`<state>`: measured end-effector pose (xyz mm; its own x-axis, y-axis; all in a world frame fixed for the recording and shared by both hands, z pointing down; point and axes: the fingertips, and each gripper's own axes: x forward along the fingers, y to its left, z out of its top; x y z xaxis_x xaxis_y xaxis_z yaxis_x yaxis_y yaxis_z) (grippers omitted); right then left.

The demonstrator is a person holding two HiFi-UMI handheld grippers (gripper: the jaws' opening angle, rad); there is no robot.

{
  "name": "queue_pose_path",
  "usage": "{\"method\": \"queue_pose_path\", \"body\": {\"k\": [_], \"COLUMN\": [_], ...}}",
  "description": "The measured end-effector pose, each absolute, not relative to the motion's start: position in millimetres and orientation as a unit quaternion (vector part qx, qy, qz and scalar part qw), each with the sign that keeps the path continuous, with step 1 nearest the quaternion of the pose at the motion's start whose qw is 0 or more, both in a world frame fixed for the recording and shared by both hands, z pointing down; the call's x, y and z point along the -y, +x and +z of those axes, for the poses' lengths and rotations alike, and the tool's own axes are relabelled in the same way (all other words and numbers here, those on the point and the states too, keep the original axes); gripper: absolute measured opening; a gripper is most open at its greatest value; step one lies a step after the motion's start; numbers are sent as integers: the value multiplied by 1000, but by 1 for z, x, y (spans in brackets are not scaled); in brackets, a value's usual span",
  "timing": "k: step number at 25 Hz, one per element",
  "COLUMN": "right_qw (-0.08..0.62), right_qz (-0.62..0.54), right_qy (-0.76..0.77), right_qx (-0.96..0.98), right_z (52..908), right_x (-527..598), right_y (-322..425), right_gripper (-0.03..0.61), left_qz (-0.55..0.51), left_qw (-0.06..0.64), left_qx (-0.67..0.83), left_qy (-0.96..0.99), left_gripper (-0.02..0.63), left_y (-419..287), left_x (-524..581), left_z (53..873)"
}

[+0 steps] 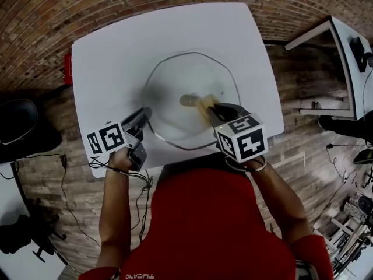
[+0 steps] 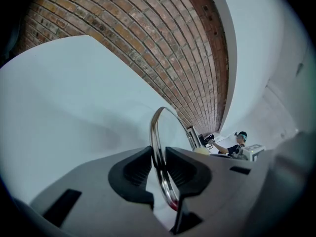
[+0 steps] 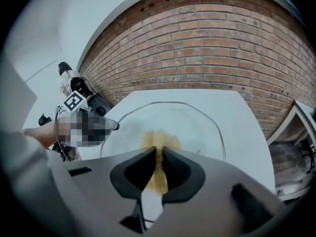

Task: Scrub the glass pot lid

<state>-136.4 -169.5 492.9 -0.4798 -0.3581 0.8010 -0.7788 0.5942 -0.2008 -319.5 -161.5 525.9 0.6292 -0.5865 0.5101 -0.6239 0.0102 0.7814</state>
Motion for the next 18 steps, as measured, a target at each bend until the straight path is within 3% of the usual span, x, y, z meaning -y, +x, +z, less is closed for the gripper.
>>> {"method": "queue_pose_path", "body": {"k": [8,18], "right_qw": [369,368], "right_qz": [264,278], "right_qy": [355,355], "right_qx": [817,813], "right_z": [510,526], "right_x": [203,211], "right_y": [-192,-204], "right_gripper": [54,55], "left_qz": [13,17], "left_qw": [560,549], "left_qx": [435,432], "left_qy": [705,715], "left_gripper": [96,97], "left_y": [-319,-320], "left_x": [161,162], "left_z": [525,524]}}
